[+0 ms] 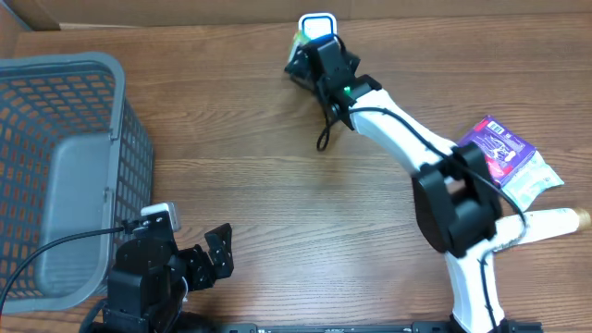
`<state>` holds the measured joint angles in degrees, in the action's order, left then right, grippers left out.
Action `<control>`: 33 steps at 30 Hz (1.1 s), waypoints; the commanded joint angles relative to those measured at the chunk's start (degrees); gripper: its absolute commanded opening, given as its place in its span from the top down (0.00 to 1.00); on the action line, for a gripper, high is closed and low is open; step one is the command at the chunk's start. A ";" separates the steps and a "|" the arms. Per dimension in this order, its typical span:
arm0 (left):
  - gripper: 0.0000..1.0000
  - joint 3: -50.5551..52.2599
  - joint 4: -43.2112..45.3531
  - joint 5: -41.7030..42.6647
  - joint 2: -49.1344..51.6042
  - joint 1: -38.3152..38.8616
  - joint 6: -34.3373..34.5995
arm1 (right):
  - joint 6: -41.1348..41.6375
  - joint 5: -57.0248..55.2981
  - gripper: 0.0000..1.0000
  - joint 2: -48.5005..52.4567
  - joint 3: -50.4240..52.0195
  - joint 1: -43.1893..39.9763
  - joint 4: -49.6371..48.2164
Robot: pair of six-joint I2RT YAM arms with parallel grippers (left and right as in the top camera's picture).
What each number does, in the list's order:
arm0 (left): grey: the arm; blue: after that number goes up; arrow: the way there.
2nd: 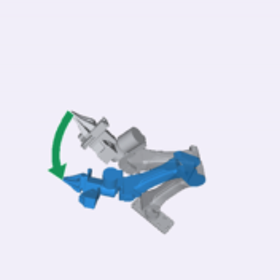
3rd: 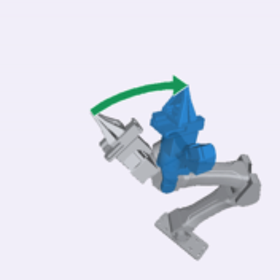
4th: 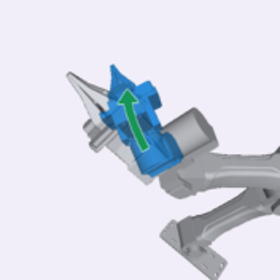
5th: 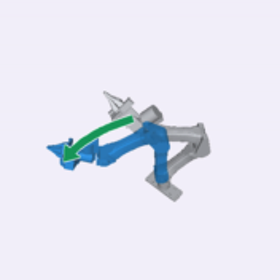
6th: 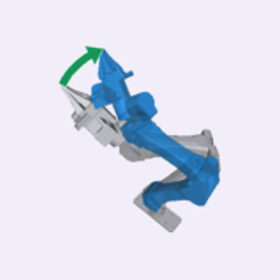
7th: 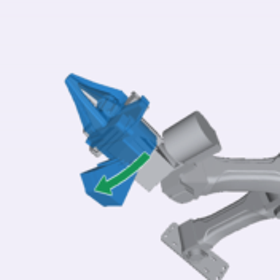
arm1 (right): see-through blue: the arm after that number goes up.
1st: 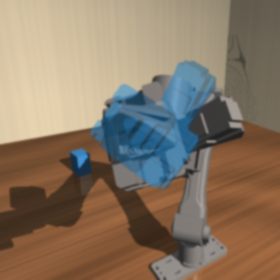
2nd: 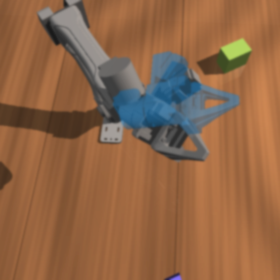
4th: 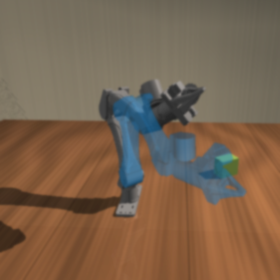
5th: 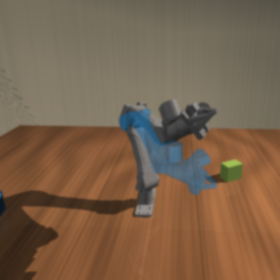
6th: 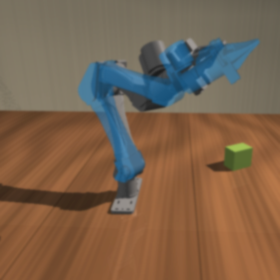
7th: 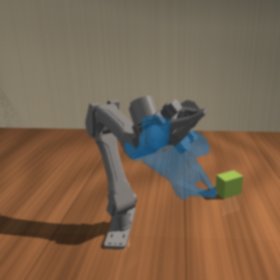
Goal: Scan the item barcode
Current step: 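Hold the green tea pouch in front of the white scanner, then carry the pouch right and drop it onto the purple pack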
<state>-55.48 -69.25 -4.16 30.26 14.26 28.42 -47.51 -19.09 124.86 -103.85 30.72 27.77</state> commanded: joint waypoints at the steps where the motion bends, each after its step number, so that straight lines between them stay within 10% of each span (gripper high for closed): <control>1: 0.00 -0.09 0.07 -0.72 -0.33 0.02 -0.11 | 12.72 19.91 0.96 -15.93 -1.88 -0.35 3.41; 8: 0.00 -0.09 0.07 -0.72 -0.33 0.02 -0.09 | 28.57 45.53 0.96 -28.33 -1.88 -11.69 16.44; 18: 0.00 -0.09 0.07 -0.72 -0.33 0.02 -0.09 | 42.25 37.42 0.96 -30.45 1.53 -36.48 35.52; 33: 0.00 -0.09 0.07 -0.72 -0.33 0.02 -0.11 | 53.77 29.86 0.96 -29.46 31.91 -52.61 21.49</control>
<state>-55.48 -69.23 -4.16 30.26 14.26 28.42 3.44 10.04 96.29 -73.21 -20.91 51.40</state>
